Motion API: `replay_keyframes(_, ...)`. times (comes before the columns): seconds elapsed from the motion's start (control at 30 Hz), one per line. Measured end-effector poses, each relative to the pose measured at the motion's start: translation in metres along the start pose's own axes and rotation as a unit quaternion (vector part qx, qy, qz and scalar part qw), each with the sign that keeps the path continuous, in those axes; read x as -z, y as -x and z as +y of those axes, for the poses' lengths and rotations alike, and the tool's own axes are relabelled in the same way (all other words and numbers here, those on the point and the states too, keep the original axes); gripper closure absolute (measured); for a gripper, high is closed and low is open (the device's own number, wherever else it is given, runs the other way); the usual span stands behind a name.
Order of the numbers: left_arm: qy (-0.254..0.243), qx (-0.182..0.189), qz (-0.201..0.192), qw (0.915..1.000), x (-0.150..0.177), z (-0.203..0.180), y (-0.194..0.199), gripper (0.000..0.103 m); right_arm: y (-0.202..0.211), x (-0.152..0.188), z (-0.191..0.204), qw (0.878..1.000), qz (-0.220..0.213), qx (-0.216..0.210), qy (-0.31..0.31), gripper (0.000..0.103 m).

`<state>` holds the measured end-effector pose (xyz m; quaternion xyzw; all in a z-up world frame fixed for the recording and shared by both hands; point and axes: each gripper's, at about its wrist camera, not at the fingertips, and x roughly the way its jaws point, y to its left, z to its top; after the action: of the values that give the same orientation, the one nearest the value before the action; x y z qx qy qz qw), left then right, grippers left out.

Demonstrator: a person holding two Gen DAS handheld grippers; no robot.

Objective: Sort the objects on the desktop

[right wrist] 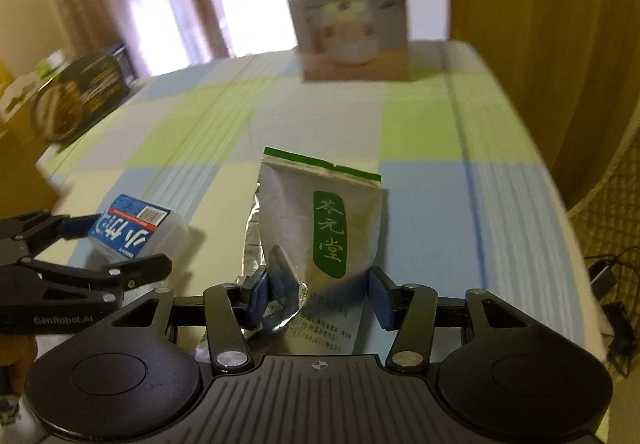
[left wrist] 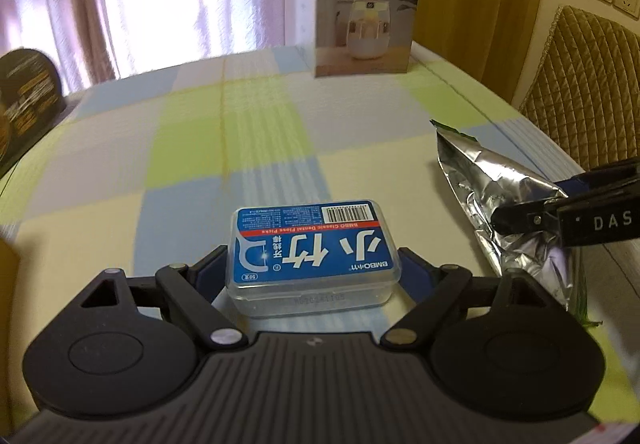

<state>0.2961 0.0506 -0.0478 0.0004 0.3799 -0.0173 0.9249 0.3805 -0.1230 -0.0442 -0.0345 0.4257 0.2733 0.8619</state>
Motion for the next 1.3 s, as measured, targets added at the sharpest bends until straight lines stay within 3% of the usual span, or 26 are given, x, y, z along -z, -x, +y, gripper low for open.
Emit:
replay_keyframes(0.13,0.002,0.003,0.021,0.9998,0.025,0.003,0.035,0.018,0.016,0.017,0.017,0.997,0.044,-0.036,0.048,0.054)
replay_keyframes(0.27,0.003,0.017,0.03,0.9994,0.05,0.001,0.074,0.019,0.043,0.045,0.03,0.993,0.071,-0.043,0.08,0.054)
replay_keyframes(0.5,0.001,0.029,0.027,0.9992,0.088,-0.01,0.144,0.019,0.088,0.082,0.049,0.99,0.082,-0.045,0.102,0.052)
replay_keyframes(0.53,0.006,0.027,0.024,0.9993,0.093,-0.01,0.151,0.019,0.093,0.087,0.053,0.99,0.08,-0.044,0.103,0.043)
replay_keyframes(0.57,0.009,0.025,0.021,0.9994,0.099,-0.011,0.158,0.018,0.096,0.091,0.056,0.991,0.078,-0.045,0.102,0.026)
replay_keyframes(0.6,0.008,0.023,0.018,0.9995,0.104,-0.012,0.162,0.018,0.099,0.094,0.06,0.991,0.075,-0.045,0.103,0.018)
replay_keyframes(0.63,0.006,0.016,0.015,0.9997,0.108,-0.013,0.166,0.018,0.101,0.097,0.064,0.991,0.069,-0.044,0.106,0.012)
replay_keyframes(0.8,0.01,0.007,0.011,0.9999,0.113,-0.009,0.163,0.018,0.094,0.099,0.084,0.989,0.056,-0.023,0.134,0.011)
replay_keyframes(1.07,0.026,0.023,0.012,0.9993,0.112,-0.004,0.152,0.018,0.056,0.088,0.077,0.99,0.094,0.004,0.107,0.011)
replay_keyframes(1.3,0.027,0.023,0.021,0.9991,0.114,0.0,0.141,0.018,0.045,0.089,0.082,0.987,0.103,0.017,0.125,0.011)
